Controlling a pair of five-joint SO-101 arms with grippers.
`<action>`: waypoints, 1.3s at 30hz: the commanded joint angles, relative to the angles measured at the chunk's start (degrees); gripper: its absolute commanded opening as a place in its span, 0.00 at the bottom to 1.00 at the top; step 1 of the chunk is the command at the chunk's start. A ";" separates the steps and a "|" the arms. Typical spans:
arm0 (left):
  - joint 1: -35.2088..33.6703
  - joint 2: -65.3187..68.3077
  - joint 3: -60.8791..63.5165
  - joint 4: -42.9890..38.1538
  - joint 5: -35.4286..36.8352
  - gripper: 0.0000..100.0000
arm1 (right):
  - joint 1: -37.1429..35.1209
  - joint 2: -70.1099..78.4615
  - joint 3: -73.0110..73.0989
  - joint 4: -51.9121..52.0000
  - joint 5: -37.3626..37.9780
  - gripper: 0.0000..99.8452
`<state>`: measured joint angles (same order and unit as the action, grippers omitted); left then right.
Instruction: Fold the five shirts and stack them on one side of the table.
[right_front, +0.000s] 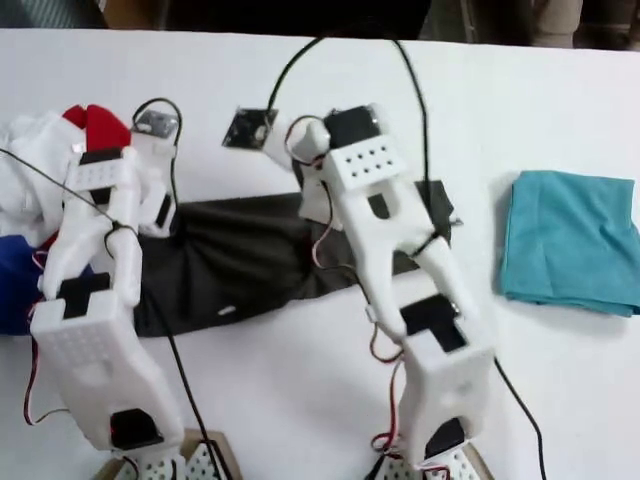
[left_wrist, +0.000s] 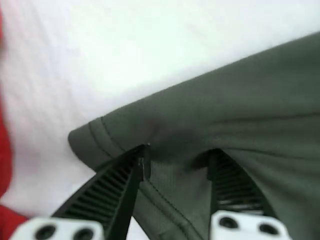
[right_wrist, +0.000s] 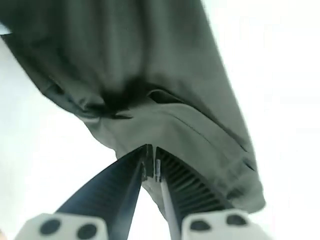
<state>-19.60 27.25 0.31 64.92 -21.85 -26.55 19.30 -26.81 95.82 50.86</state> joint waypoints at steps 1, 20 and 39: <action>-1.41 -0.53 -4.00 -2.37 0.35 0.20 | 1.27 -7.43 2.29 0.57 -0.53 0.02; -7.65 -8.79 -6.81 19.34 8.70 0.20 | 23.60 -30.29 26.64 -4.79 -7.56 0.02; -8.35 -8.53 8.84 2.02 10.37 0.20 | 23.52 -38.55 34.64 -9.19 -7.56 0.02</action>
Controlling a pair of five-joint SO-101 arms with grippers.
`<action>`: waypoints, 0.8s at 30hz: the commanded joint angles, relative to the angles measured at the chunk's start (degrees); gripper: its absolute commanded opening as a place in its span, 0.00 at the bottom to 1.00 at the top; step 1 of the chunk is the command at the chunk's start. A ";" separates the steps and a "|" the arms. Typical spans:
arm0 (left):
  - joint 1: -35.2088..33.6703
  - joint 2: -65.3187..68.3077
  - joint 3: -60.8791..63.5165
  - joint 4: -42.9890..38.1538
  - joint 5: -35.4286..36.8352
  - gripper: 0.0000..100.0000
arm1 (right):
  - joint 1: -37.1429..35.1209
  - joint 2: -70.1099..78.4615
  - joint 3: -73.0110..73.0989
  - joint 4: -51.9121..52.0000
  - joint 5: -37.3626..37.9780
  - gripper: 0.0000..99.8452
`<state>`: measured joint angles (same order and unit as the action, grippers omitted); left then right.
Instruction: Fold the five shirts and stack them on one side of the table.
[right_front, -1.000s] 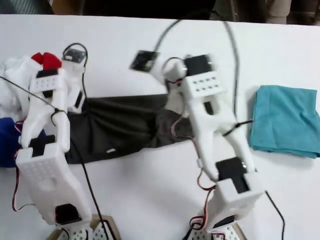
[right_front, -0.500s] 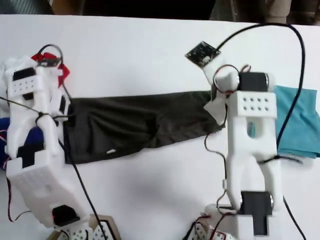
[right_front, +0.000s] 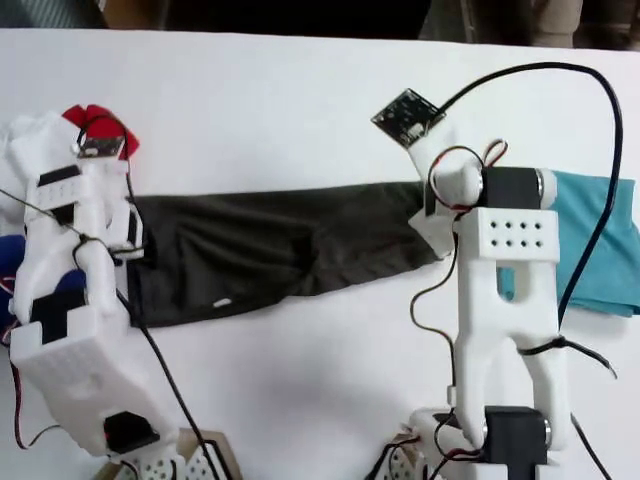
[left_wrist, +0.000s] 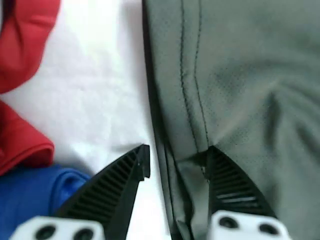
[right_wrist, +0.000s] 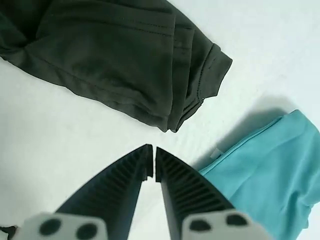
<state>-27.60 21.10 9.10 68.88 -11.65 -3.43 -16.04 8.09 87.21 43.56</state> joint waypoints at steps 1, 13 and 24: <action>-0.35 -2.29 -0.04 -1.85 0.18 0.20 | 0.40 -3.21 -0.26 -0.57 -0.26 0.02; -0.35 12.31 -13.85 10.46 0.18 0.20 | 0.40 -3.21 -0.26 -0.48 -0.44 0.02; -0.44 18.37 -22.55 16.00 0.09 0.04 | 0.40 -3.30 -0.26 -0.40 -0.62 0.02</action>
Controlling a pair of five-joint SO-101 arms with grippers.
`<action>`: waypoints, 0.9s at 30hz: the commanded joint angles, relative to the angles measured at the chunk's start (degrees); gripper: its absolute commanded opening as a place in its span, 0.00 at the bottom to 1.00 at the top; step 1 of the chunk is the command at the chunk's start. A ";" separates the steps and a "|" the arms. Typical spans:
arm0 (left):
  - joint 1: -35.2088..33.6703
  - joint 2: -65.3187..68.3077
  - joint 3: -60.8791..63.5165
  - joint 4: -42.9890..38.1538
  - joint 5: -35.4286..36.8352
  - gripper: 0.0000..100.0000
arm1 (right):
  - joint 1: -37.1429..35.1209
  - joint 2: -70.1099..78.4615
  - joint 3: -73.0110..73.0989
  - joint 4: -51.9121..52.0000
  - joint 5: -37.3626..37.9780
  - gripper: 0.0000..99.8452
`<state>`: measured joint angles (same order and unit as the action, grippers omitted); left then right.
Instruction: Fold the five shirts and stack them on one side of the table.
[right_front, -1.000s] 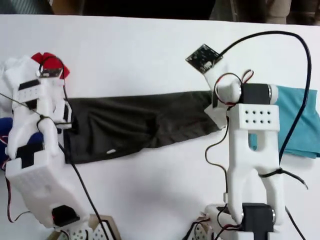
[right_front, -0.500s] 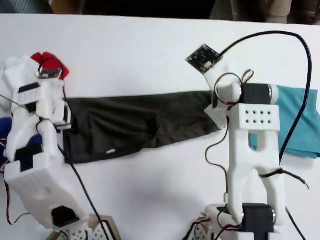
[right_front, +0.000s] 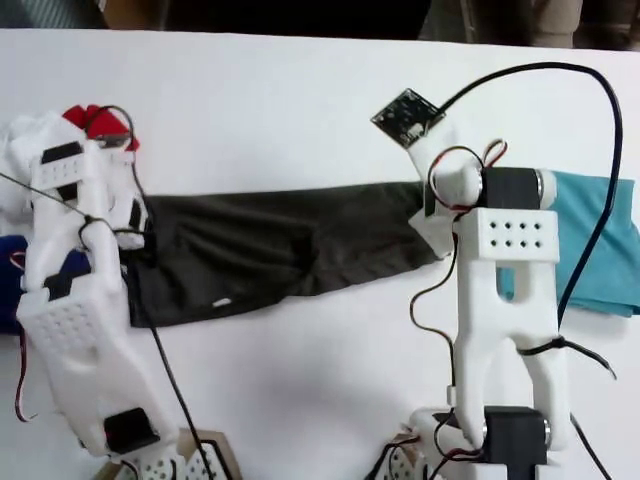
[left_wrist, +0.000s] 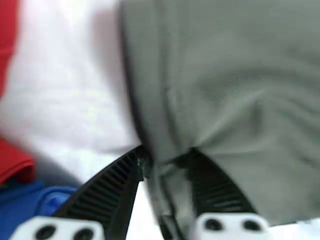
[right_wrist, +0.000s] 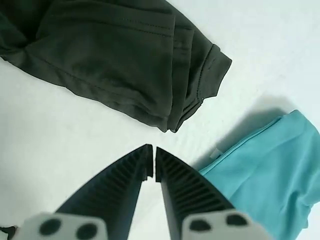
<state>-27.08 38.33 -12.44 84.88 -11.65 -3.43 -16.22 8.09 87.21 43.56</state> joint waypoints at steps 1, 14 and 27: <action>-1.14 0.97 -1.36 -0.09 0.09 0.02 | 0.40 -3.12 -0.26 -0.40 -0.62 0.02; -0.53 -5.98 -27.56 17.41 -1.41 0.03 | 1.01 -3.12 2.20 -0.13 -0.79 0.02; 23.12 -21.27 -20.09 17.41 -5.01 0.03 | 19.30 -25.80 12.40 -1.19 -3.87 0.02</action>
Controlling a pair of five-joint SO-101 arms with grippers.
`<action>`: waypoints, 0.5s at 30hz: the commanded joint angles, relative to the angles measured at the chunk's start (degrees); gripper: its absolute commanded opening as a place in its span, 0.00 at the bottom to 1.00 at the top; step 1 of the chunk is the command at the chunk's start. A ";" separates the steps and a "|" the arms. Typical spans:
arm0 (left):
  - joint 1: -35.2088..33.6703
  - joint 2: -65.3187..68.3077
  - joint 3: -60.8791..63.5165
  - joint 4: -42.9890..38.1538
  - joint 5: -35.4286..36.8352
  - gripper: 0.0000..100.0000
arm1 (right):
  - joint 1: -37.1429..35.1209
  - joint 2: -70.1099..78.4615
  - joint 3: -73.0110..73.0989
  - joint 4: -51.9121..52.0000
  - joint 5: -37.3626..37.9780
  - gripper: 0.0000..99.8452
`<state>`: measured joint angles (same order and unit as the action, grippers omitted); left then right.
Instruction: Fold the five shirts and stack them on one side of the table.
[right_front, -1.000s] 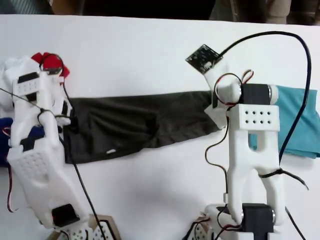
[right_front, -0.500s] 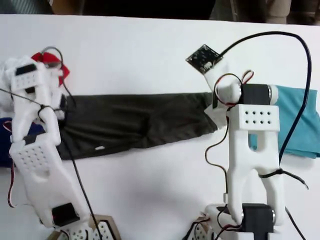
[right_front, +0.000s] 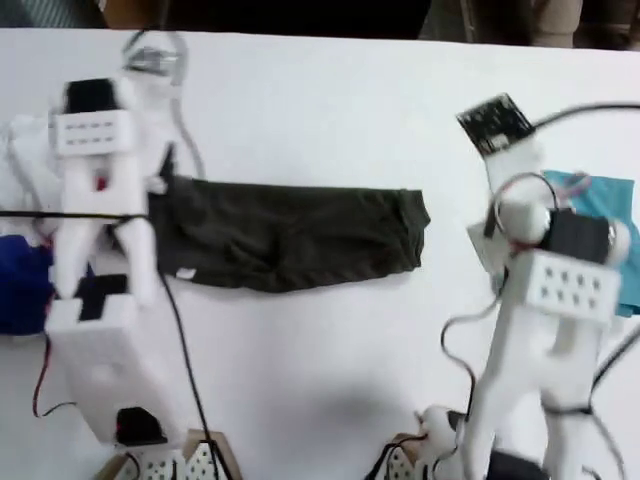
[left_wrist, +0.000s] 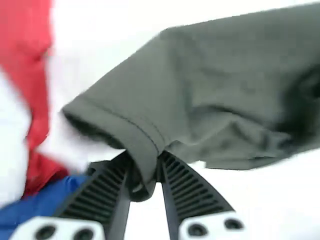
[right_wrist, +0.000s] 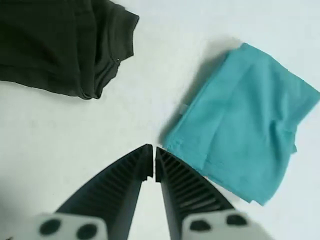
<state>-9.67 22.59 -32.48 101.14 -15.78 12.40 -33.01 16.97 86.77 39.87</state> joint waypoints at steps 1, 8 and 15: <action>7.65 -6.07 -0.04 1.14 -0.88 0.03 | 4.79 -11.91 6.07 -0.84 -0.18 0.02; 22.15 -8.53 -0.57 1.05 -0.88 0.03 | 17.80 -26.68 22.95 -1.19 3.78 0.02; 32.97 -8.35 -0.57 -3.16 -0.88 0.03 | 31.52 -34.86 35.43 -2.95 11.96 0.02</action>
<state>19.60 18.11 -32.48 100.70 -16.04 38.86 -64.31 49.76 85.71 49.71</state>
